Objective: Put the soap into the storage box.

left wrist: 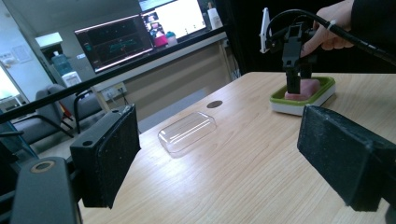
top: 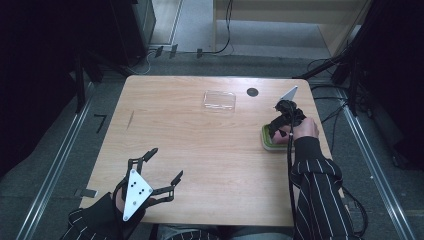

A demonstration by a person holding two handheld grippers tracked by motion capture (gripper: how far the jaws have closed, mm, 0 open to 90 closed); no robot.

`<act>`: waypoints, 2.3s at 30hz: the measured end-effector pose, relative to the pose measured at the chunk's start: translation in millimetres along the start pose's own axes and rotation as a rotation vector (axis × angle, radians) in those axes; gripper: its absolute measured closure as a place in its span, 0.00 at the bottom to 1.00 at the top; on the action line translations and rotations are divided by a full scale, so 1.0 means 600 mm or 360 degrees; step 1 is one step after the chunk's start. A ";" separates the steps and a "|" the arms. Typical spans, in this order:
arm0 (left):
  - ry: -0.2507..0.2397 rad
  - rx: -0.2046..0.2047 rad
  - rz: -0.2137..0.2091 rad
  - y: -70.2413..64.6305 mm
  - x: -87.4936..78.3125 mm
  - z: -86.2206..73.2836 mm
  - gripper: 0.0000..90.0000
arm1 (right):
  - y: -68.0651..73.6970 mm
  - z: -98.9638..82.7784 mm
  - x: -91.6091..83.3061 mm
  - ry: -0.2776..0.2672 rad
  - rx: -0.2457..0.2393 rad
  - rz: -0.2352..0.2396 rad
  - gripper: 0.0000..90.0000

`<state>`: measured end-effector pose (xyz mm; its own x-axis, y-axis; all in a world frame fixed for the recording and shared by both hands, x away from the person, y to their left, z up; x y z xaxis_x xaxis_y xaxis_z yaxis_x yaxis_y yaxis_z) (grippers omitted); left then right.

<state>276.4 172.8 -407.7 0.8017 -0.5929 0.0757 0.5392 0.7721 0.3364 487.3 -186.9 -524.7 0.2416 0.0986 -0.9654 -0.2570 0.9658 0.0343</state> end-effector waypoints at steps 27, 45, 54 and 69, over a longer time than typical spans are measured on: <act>-0.0001 0.0001 -0.0006 -0.002 0.001 0.001 0.15 | 0.029 -0.045 -0.072 -0.0087 -0.0122 -0.0012 0.06; -0.0003 0.0006 -0.0010 -0.003 0.001 0.001 0.15 | 0.061 -0.109 -0.108 -0.0115 -0.0247 -0.0021 0.06; -0.0003 0.0009 -0.0012 -0.003 0.001 0.001 0.15 | 0.084 -0.139 -0.119 -0.0127 -0.0319 -0.0030 0.06; -0.0006 0.0009 -0.0012 -0.003 0.001 0.002 0.15 | 0.095 -0.199 -0.094 -0.0052 -0.0362 -0.0027 0.06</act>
<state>275.5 170.7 -407.3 0.7969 -0.5993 0.0767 0.5436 0.7665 0.3420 347.1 -166.0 -499.0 0.2768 0.0940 -0.9563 -0.4559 0.8889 -0.0446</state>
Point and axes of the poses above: each handheld gripper's, and its own axes: x roughly forward along the jaws, z roughly out of its top, y roughly to its left, the point moved 9 cm from there along x, roughly forward along the jaws, and after that the axes turned 11 degrees about -y, right-handed, at the moved point
